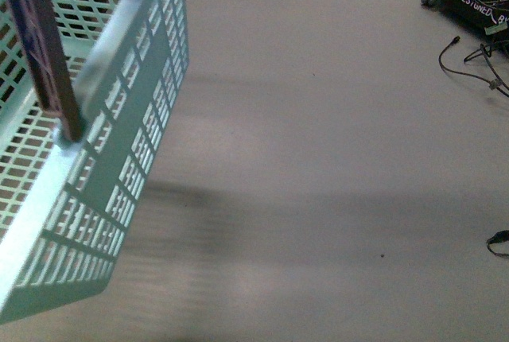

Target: Pick lemon and mango into basket

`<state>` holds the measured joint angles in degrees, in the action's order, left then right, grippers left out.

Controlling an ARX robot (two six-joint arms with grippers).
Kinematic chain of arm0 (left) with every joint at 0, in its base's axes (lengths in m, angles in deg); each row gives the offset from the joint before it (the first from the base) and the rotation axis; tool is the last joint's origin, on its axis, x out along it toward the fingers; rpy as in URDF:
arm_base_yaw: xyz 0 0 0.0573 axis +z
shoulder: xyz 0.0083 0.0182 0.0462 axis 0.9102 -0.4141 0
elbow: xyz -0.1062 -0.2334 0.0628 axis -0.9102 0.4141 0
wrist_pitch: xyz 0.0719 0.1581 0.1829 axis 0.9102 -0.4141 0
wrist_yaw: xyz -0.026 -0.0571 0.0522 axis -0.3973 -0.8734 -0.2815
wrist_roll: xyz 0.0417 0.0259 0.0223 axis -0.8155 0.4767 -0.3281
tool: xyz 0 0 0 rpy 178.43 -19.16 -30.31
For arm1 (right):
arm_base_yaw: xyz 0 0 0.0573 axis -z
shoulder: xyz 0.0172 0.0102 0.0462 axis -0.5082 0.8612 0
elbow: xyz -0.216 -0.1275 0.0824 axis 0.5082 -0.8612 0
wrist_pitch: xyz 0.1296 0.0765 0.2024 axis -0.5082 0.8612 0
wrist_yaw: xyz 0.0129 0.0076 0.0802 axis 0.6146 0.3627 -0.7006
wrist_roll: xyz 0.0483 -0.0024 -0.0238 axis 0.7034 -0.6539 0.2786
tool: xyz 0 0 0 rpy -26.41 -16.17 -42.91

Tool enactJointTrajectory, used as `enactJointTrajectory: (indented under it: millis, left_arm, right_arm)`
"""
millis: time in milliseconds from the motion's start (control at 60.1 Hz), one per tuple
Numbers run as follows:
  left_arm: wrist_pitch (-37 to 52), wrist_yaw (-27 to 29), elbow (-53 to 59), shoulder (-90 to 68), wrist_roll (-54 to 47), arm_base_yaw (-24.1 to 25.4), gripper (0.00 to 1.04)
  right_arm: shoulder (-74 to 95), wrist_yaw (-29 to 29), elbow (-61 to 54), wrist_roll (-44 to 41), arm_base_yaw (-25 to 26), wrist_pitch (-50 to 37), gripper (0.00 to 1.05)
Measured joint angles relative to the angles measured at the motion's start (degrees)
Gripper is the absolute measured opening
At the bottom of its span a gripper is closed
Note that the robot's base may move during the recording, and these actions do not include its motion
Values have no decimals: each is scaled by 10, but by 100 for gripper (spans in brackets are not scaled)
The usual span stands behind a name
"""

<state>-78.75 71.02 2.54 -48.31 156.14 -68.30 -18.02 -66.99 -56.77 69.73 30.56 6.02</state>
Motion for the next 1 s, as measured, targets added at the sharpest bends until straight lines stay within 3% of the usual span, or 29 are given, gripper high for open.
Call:
enactJointTrajectory:
  millis: [250,999]
  left_arm:
    - [-125,50,-57,105,0,-39,6]
    - [-132,54,-62,106,-10,-41,6]
  right_arm:
    - [0,0,0,0,0,0,96]
    - [0,0,0,0,0,0,96]
